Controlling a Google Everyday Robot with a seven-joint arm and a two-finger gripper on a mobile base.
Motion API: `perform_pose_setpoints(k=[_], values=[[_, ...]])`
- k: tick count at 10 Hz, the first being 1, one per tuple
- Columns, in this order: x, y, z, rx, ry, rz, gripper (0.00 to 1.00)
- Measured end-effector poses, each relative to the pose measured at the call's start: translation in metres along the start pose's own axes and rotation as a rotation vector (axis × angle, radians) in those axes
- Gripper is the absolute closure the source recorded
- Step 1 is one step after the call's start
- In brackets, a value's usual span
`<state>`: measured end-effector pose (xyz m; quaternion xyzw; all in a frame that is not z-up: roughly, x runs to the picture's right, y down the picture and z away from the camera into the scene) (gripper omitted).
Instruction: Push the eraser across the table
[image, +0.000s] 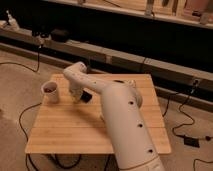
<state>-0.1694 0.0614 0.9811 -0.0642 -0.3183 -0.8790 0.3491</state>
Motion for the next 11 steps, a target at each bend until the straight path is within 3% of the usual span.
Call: perform_pose_setpoints(k=[3,6,8,11], values=[[-0.003,0.032,-0.040,-0.072,-0.013,0.005,1.00],[-0.016,0.050,-0.040,-0.108,-0.038,0.014,1.00],[-0.019,0.054,-0.034,-0.108,-0.037,0.021,1.00],[-0.013,0.029,-0.035,-0.053,-0.019,0.018,1.00]])
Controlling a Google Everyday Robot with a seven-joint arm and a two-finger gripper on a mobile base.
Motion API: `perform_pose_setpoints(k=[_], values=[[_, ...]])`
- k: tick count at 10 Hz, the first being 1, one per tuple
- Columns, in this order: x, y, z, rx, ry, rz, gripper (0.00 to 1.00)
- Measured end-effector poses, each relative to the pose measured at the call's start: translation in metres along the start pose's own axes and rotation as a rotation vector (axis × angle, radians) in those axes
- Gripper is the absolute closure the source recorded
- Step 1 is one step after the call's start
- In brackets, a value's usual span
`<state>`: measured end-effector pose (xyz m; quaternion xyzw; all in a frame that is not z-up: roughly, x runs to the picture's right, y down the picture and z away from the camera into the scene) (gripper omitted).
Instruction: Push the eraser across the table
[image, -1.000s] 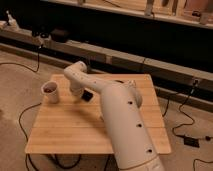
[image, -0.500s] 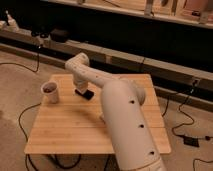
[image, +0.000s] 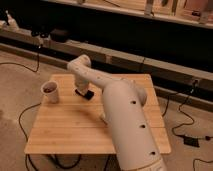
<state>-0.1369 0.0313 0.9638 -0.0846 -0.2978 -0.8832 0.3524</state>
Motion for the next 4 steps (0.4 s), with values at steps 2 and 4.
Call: perform_pose_setpoints(k=[2,4], values=[[-0.011,-0.012,0.001,0.022,-0.021,0.010,1.00],[-0.023,-0.018,0.013,0.043,-0.051,0.020,1.00]])
